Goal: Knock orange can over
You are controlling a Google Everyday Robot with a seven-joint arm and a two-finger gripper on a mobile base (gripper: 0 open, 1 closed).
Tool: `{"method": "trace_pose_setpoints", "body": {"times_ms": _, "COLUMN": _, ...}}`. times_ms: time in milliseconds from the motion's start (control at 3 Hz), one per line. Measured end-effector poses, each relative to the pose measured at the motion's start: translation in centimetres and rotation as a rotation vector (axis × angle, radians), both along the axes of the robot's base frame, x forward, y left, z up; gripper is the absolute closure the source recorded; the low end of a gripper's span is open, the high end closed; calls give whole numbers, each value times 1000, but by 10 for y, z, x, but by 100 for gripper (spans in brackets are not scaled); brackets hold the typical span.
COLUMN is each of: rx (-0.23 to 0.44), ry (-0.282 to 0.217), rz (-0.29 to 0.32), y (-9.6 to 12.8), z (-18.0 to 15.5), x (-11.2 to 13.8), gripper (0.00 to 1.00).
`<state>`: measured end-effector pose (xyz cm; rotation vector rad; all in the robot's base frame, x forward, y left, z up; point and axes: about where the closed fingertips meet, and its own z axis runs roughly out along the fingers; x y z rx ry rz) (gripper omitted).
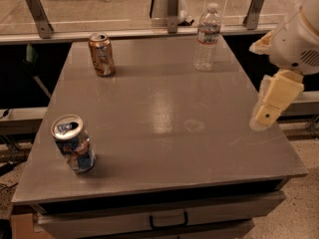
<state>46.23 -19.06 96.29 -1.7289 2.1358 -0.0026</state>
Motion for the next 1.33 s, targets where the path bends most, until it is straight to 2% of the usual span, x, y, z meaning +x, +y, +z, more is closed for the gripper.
{"method": "trace_pose_setpoints", "body": {"times_ms": 333, "rx": 92, "ry": -51, "rz": 72, "y": 49, "z": -9, "x": 34, "gripper": 0}}
{"method": "trace_pose_setpoints", "body": {"times_ms": 667, "rx": 177, "ry": -116, "rz": 135, "y": 106, "z": -4, "x": 72, "gripper": 0}}
{"method": "trace_pose_setpoints", "body": {"times_ms": 1000, "rx": 258, "ry": -154, "rz": 166, "y": 168, "z": 7, "x": 92, "gripper": 0}}
{"method": "trace_pose_setpoints", "body": {"times_ms": 1333, "rx": 258, "ry": -154, "rz": 166, "y": 168, "z": 7, "x": 92, "gripper": 0}}
